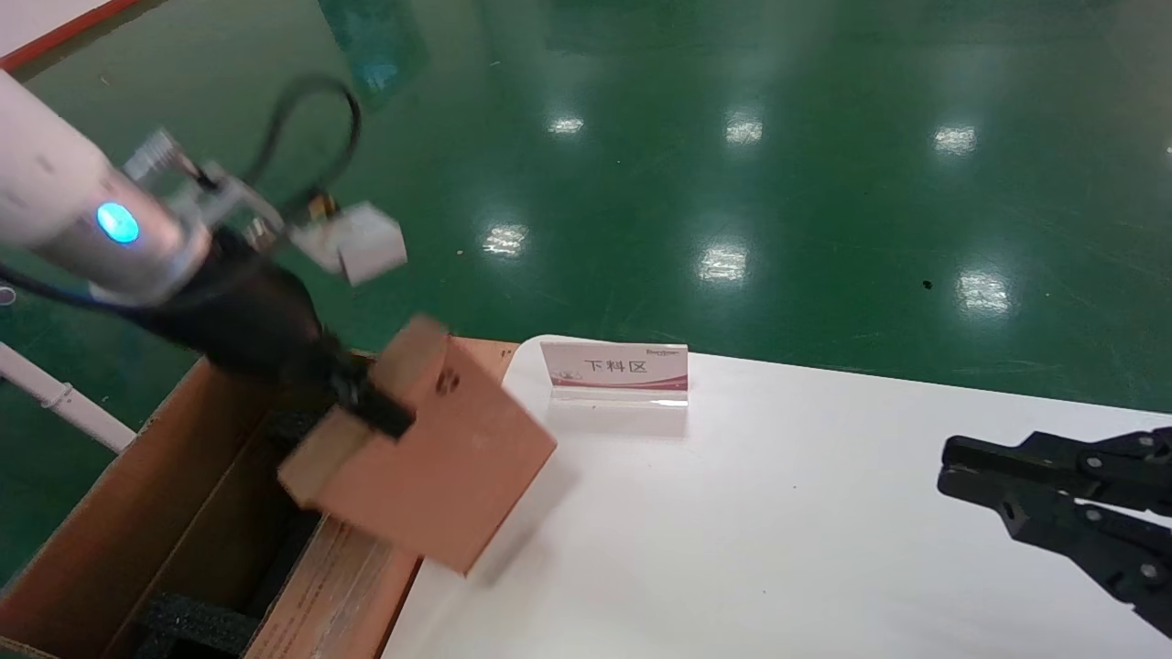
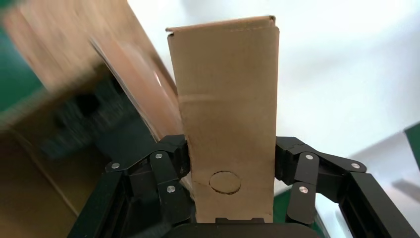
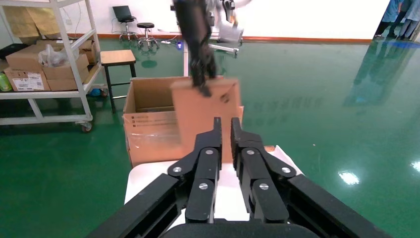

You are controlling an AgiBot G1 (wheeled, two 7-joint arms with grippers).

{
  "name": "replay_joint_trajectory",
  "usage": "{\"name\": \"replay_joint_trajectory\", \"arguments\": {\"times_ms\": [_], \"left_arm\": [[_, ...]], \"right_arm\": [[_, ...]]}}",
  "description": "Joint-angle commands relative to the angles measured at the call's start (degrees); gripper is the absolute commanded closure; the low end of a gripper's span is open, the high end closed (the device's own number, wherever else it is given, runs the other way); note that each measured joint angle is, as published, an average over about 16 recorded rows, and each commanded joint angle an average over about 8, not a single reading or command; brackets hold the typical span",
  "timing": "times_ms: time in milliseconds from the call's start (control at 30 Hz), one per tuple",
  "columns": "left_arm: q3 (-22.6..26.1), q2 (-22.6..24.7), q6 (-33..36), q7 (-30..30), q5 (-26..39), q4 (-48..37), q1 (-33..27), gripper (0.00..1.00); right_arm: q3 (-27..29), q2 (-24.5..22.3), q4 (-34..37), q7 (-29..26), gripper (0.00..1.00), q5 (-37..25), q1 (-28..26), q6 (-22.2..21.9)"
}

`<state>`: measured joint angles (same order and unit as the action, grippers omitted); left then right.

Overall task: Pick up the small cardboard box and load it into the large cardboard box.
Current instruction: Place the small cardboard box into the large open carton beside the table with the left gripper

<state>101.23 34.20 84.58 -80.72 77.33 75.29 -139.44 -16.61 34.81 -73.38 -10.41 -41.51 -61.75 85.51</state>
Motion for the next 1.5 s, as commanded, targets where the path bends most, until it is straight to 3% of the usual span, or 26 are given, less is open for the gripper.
{"name": "replay_joint_trajectory", "arguments": {"times_ms": [33, 367, 567, 700, 1133, 1467, 1500], "left_arm": [[-1.23, -0.69, 0.0, 0.51, -0.27, 0.1, -2.22, 1.0], [-4.05, -1.37, 4.84, 7.01, 3.36, -6.95, -13.27, 1.0], [-2.34, -1.26, 6.4, 11.94, 4.27, -12.43, -18.49, 1.0], [2.01, -1.14, 6.91, 14.07, 4.52, -13.99, -20.93, 1.0], [22.84, -0.96, 6.93, 17.9, 1.8, -16.5, -24.88, 1.0], [31.26, -2.43, 5.6, 18.01, 1.62, -17.46, -24.38, 1.0], [31.67, -2.71, 5.42, 17.92, 1.78, -17.48, -24.23, 1.0]], "right_arm": [[-0.01, 0.0, 0.0, 0.0, 1.0, 0.0, 0.0, 0.0], [-0.04, -0.02, 0.01, 0.02, 1.0, 0.03, -0.01, -0.01], [-0.07, -0.02, 0.01, 0.03, 1.0, 0.04, -0.02, -0.02], [-0.08, -0.03, 0.01, 0.04, 1.0, 0.05, -0.02, -0.03], [-0.12, -0.05, 0.01, 0.06, 1.0, 0.08, -0.03, -0.05], [-0.16, -0.06, 0.01, 0.08, 1.0, 0.11, -0.04, -0.06], [-0.16, -0.06, 0.01, 0.08, 0.87, 0.11, -0.04, -0.06]]}}
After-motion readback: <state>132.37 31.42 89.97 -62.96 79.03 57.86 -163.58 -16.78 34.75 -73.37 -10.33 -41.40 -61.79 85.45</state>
